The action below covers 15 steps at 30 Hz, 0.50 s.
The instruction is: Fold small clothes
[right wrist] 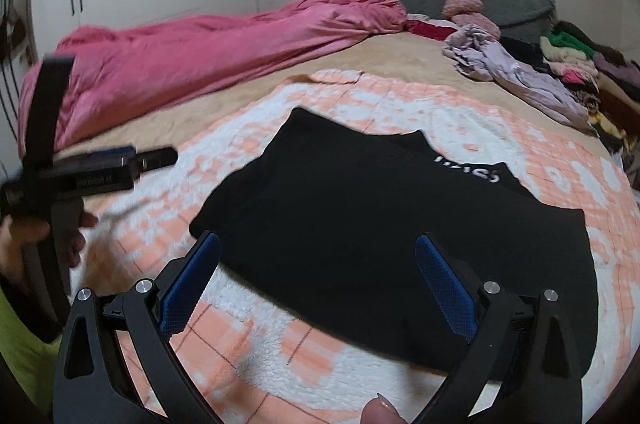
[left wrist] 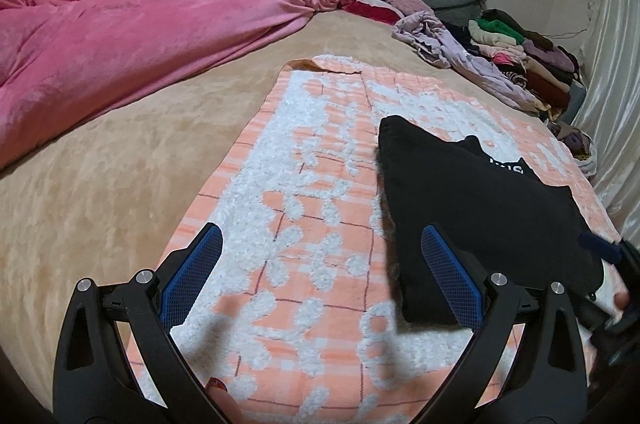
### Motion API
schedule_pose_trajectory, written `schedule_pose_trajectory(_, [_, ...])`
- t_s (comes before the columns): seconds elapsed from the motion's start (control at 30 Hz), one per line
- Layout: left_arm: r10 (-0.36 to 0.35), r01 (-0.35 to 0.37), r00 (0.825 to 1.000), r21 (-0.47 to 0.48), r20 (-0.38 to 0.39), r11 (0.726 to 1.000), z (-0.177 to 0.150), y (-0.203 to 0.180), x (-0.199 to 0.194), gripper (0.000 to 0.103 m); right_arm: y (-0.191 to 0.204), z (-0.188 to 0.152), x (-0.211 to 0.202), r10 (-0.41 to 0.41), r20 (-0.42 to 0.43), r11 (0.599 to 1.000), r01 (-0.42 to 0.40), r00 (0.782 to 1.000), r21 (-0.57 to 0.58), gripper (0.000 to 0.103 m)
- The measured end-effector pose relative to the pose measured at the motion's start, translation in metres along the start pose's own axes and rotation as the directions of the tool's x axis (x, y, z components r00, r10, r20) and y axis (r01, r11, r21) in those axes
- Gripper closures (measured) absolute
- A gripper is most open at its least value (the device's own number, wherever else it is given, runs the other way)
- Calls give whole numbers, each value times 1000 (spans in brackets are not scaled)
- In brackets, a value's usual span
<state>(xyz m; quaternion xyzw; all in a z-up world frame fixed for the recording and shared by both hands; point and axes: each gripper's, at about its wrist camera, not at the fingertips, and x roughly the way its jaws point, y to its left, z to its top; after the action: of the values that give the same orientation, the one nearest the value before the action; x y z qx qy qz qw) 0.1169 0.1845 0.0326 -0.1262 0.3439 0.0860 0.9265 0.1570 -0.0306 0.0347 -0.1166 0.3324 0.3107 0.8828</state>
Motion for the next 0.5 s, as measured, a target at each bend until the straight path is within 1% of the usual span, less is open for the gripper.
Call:
schedule_pose_trajectory(0.17, [13, -13, 1000, -6, -21, 1000, -1, 3, 7, 9, 18, -11, 23, -7, -38, 998, 5, 999, -66, 5])
schedule_pose_trajectory(0.3, [24, -25, 999, -9, -35, 1000, -2, 5, 12, 9, 29, -17, 36, -20, -53, 994, 14, 998, -109, 5])
schedule_pose_trajectory(0.5, [36, -37, 998, -19, -47, 999, -3, 9, 18, 9, 39, -24, 43, -23, -65, 988, 13, 998, -152, 5])
